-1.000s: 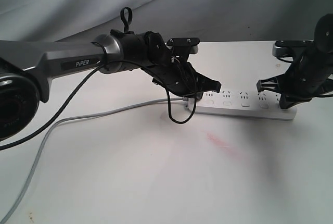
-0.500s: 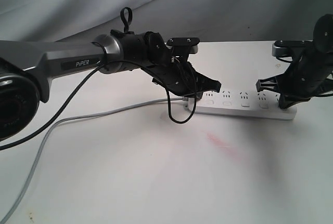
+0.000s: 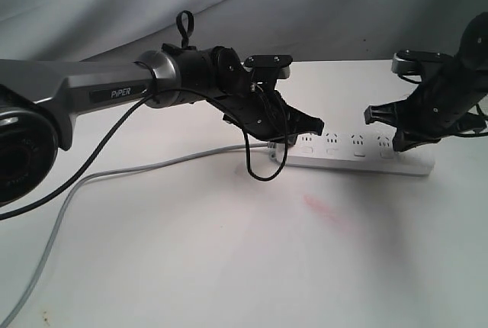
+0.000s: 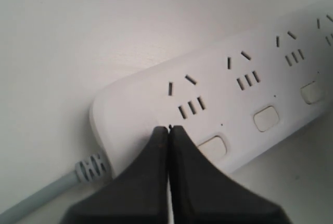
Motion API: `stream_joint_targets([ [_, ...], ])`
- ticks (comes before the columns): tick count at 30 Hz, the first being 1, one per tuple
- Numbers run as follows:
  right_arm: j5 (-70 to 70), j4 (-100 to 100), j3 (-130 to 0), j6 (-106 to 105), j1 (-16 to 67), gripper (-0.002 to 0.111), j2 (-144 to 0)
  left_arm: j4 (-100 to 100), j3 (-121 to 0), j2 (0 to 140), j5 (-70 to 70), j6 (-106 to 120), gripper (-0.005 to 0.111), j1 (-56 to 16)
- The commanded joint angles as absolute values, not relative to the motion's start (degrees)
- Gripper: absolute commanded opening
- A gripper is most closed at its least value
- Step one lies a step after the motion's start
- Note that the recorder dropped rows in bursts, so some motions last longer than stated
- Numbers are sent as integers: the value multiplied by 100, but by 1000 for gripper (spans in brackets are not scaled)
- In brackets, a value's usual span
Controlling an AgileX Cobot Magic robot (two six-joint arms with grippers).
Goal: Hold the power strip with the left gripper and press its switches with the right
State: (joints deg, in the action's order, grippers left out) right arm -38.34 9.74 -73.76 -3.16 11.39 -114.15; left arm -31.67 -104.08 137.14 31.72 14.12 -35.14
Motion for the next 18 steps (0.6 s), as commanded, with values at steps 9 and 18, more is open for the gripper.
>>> stream_joint_targets([
  [9, -3798, 470, -7406, -211, 1541, 0, -11357, -3141, -10425, 13745, 3164, 1379, 0, -3544],
  [18, -3880, 180, -7406, -41, 1541, 0, -11357, -3141, -10425, 13745, 3164, 1379, 0, -3544],
])
